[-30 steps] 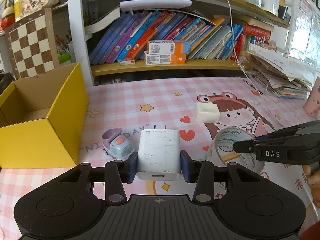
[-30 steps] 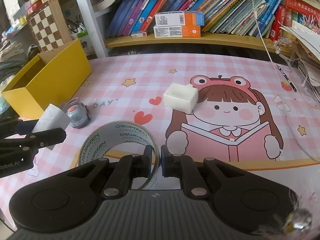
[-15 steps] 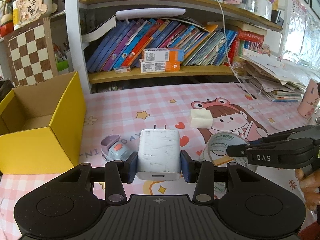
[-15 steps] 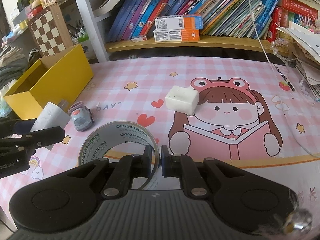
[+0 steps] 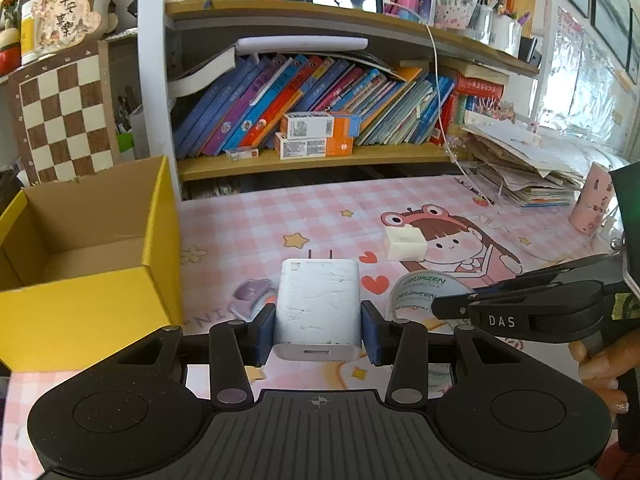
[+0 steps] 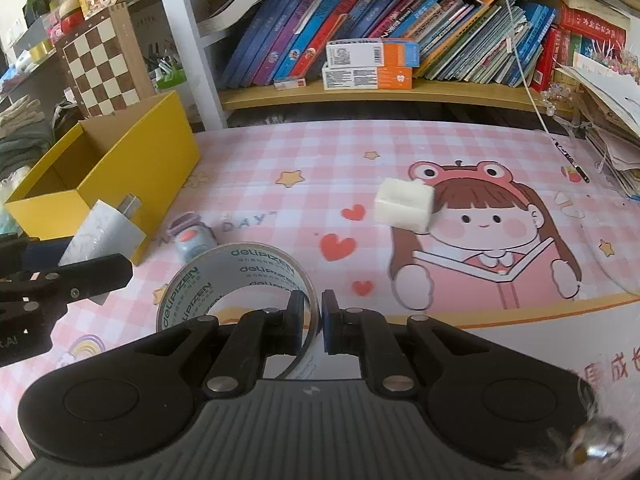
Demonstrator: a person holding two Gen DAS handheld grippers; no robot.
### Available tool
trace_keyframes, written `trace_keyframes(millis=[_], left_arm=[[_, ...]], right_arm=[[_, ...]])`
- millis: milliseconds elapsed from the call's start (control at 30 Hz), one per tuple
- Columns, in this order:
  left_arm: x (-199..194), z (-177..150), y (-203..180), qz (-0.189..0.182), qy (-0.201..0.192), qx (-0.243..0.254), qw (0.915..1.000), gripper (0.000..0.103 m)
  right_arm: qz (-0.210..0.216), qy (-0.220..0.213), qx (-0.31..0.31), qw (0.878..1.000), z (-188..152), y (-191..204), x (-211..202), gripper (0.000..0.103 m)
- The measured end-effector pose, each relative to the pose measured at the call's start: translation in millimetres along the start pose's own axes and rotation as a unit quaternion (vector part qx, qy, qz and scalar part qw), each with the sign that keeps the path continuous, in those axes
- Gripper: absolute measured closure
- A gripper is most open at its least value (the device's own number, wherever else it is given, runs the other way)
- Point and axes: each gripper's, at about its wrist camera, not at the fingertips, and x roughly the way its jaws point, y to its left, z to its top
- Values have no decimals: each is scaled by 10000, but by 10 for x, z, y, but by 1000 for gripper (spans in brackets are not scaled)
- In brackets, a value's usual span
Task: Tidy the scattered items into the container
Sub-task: 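Lift and carry the charger and tape roll toward the yellow box with both tools, then lower the charger into the yellow box and open the left tool while the right tool holds the tape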
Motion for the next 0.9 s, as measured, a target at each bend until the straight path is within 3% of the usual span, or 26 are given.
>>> trace_keyframes(millis=[467, 900], left_arm=[[-417, 18, 710, -145, -332, 5, 9993, 61], [-621, 102, 1439, 176, -714, -198, 9971, 61]], right_arm=[[-45, -167, 36, 9998, 98, 760, 41, 94], [125, -423, -347, 9984, 432, 1433, 132, 94]])
